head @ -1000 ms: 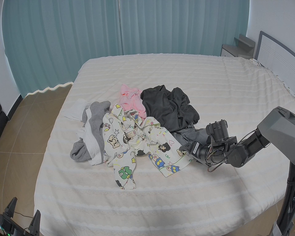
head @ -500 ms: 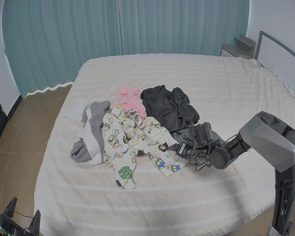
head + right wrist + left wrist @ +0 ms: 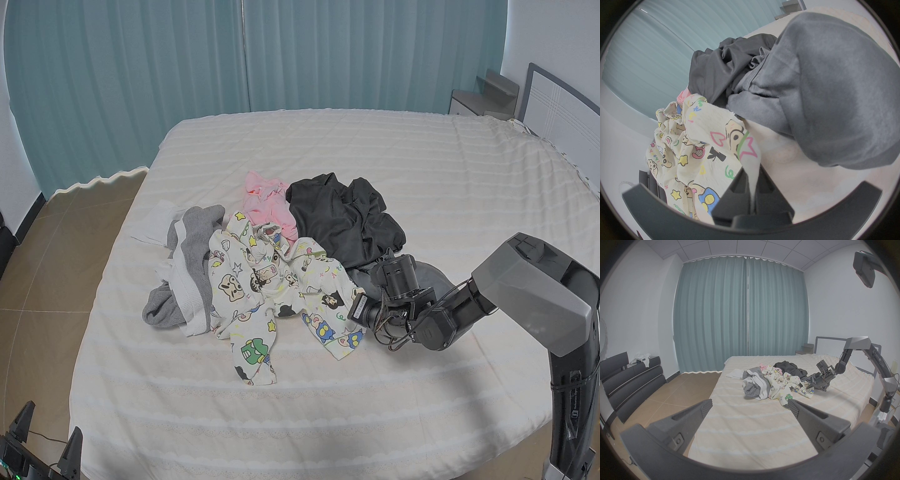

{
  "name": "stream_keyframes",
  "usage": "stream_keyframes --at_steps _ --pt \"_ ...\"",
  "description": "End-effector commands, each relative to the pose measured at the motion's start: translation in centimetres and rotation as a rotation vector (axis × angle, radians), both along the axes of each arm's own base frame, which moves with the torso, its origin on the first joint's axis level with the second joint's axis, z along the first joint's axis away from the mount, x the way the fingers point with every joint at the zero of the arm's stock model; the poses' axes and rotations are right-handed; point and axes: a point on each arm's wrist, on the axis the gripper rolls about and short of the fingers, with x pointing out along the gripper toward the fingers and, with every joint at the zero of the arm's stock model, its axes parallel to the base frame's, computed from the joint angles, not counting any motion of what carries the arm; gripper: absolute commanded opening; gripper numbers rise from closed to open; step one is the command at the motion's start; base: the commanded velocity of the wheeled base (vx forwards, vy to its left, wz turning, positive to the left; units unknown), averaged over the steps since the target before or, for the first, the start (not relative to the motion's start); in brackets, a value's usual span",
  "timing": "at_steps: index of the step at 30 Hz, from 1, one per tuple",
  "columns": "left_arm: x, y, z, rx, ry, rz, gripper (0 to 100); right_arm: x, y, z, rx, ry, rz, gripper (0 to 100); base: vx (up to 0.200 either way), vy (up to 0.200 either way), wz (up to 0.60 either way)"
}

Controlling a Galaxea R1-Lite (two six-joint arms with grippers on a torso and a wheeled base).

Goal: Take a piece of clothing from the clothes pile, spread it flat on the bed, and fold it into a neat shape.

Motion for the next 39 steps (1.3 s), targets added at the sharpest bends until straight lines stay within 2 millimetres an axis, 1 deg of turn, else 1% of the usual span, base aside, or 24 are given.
stream_keyframes --at_steps 1,2,3,5,10,11,12,15,18,20,21,23,26,27,29,30,31,32,34,35,36,37,38,39 --pt "0.0 0.0 -0.3 0.0 0.003 0.0 100 -0.9 -0.3 1.7 0.015 -0.018 0.003 0 0.0 0.0 0.0" --pt "0.0 0.0 -0.3 0.0 0.003 0.0 100 -0.9 -0.3 1.7 0.015 -0.018 0.003 0 0.0 0.0 0.0" --pt "0.0 0.0 -0.3 0.0 0.005 0.0 100 -1.5 -0.7 2.6 0.022 -0.022 0.0 0 0.0 0.0 0.0" --pt "0.0 0.0 -0.3 0.0 0.005 0.0 100 -1.9 -1.0 3.1 0.026 -0.023 0.0 0 0.0 0.0 0.0" --pt "0.0 0.0 -0.3 0.0 0.005 0.0 100 -5.8 -2.3 7.5 0.076 -0.055 0.036 0 0.0 0.0 0.0" --pt "0.0 0.0 -0.3 0.001 0.005 0.0 100 -5.9 -2.3 7.7 0.077 -0.056 0.037 0 0.0 0.0 0.0" --pt "0.0 0.0 -0.3 0.003 0.005 0.0 100 -7.3 -2.9 9.6 0.115 -0.079 0.063 0 0.0 0.0 0.0" --pt "0.0 0.0 -0.3 0.003 0.005 0.0 100 -9.2 -3.8 12.0 0.157 -0.117 0.091 0 0.0 0.0 0.0" --pt "0.0 0.0 -0.3 0.003 0.005 0.0 100 -11.4 -4.5 15.1 0.202 -0.188 0.115 0 0.0 0.0 0.0" --pt "0.0 0.0 -0.3 0.003 0.005 0.0 100 -11.5 -4.5 15.2 0.204 -0.192 0.115 0 0.0 0.0 0.0" --pt "0.0 0.0 -0.3 0.006 0.005 0.0 100 -13.5 -5.2 17.7 0.247 -0.251 0.15 0 0.0 0.0 0.0" --pt "0.0 0.0 -0.3 0.004 0.003 0.0 100 -14.8 -5.6 19.3 0.275 -0.292 0.176 0 0.0 0.0 0.0" --pt "0.0 0.0 -0.3 0.009 0.003 -0.005 100 -16.7 -5.7 21.2 0.309 -0.348 0.215 0 0.0 0.0 0.0" --pt "0.0 0.0 -0.3 0.009 0.003 -0.005 100 -16.9 -5.8 21.4 0.313 -0.353 0.219 0 0.0 0.0 0.0" --pt "0.0 0.0 -0.3 0.01 0.002 -0.003 100 -18.7 -6.0 23.4 0.344 -0.417 0.263 0 0.0 0.0 0.0" --pt "0.0 0.0 -0.3 0.015 0.0 -0.003 100 -19.3 -6.0 24.1 0.349 -0.441 0.281 0 0.0 0.0 0.0" --pt "0.0 0.0 -0.3 0.016 0.0 -0.003 100 -19.4 -6.0 24.3 0.351 -0.445 0.285 0 0.0 0.0 0.0" --pt "0.0 0.0 -0.3 0.041 -0.001 -0.007 100 -20.5 -5.9 25.6 0.356 -0.494 0.328 0 0.0 0.0 0.0" --pt "0.0 0.0 -0.3 0.067 -0.004 -0.01 100 -21.7 -5.9 27.0 0.357 -0.549 0.375 0 0.0 0.0 0.0" --pt "0.0 0.0 -0.3 0.067 -0.004 -0.01 100 -21.9 -5.9 27.3 0.357 -0.561 0.381 0 0.0 0.0 0.0" --pt "0.0 0.0 0.0 0.059 -0.021 -0.01 100 -22.9 -6.0 28.6 0.361 -0.614 0.419 0 0.0 0.0 0.0" --pt "0.0 0.0 0.0 0.059 -0.021 -0.01 100 -22.9 -6.0 28.6 0.361 -0.614 0.419 0 0.0 0.0 0.0" --pt "-0.9 -0.1 3.7 -0.03 -0.197 -0.03 100 -23.7 -5.8 29.9 0.367 -0.657 0.456 0 0.0 0.0 0.0" --pt "-1.2 -0.1 4.6 -0.05 -0.234 -0.039 100 -23.8 -5.7 30.1 0.368 -0.662 0.463 0 0.0 0.0 0.0"
